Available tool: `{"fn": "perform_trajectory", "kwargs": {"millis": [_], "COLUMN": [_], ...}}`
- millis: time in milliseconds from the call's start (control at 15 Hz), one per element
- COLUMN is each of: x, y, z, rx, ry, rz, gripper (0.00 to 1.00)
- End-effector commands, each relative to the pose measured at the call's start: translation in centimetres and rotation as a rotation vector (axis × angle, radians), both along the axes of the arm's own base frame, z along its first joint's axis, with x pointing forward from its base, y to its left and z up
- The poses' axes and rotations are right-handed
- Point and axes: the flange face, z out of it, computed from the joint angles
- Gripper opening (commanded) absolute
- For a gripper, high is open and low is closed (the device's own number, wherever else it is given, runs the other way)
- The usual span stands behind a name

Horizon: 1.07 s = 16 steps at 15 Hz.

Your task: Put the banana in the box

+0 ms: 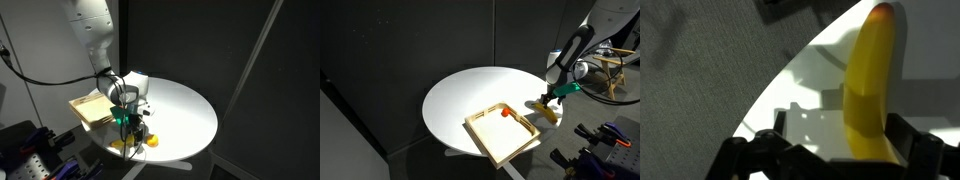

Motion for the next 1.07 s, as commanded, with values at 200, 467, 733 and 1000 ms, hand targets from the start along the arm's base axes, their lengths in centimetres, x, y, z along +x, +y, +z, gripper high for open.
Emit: {"fn": "perform_trajectory", "kwargs": {"millis": [200,467,733,1000], "x": [0.6,0.6,0.7,0.8], "y": [-0.3,-0.3,-0.2,0.2], "z": [0.0,0.2,1.3,2.8], "rx": [-0.012,-0.011,-0.008,-0.010], "ry": [-0.011,-0.012,-0.015,-0.019], "rz": [-0.008,-0.007,-0.004,0.004], "gripper": [0.58,0.25,0.12,0.12]}}
